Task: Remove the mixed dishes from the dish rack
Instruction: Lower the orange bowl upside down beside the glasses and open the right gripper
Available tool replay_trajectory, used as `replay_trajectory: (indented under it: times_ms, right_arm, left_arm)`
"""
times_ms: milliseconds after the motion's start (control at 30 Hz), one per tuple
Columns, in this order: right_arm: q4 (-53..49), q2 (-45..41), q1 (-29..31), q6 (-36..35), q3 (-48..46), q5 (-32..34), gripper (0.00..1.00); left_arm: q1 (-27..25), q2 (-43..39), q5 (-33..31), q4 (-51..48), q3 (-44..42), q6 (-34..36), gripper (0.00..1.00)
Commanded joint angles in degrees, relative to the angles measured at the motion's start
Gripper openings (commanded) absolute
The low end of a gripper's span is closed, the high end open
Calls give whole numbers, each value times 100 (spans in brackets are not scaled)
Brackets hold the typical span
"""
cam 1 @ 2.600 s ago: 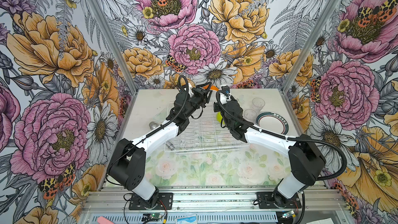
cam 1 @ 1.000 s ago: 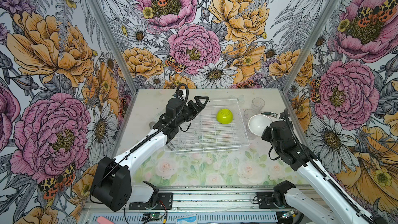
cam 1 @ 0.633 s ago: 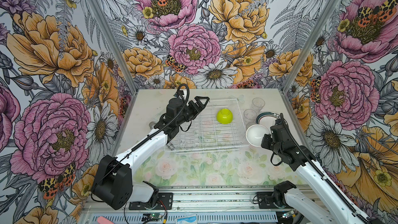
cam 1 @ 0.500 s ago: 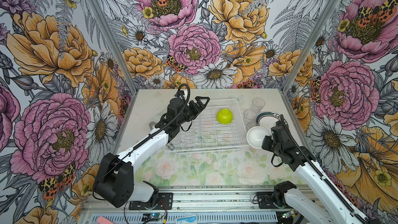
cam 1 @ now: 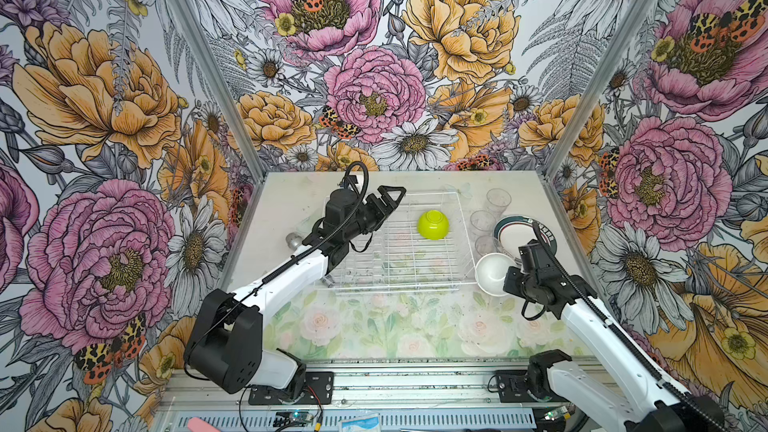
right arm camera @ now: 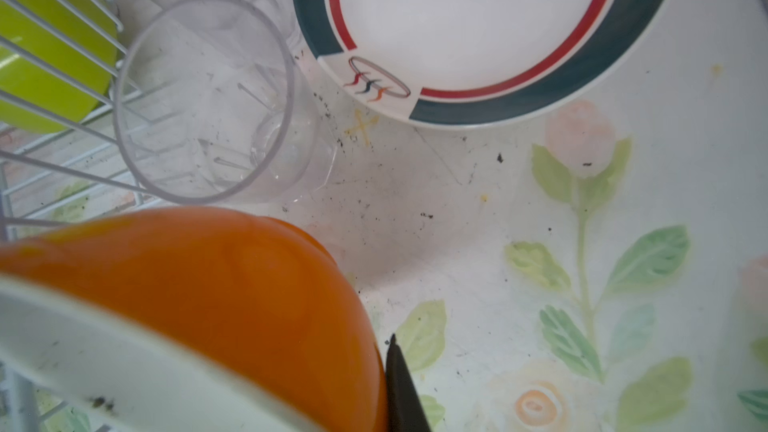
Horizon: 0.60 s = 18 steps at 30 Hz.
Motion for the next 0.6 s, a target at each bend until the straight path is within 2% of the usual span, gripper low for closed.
replay_trajectory:
  times_ms: [0, 300, 567]
  right_arm:
    - [57, 161, 8, -122, 44, -449, 0]
    - [70, 408, 16, -210, 57, -955, 0]
    - [63, 563, 16, -156, -71, -804, 0]
  left_arm:
    - [6, -10, 146, 173, -24, -12, 99]
    - [54, -311, 82, 315, -410, -49, 99]
    - [85, -684, 120, 228, -527, -45, 99]
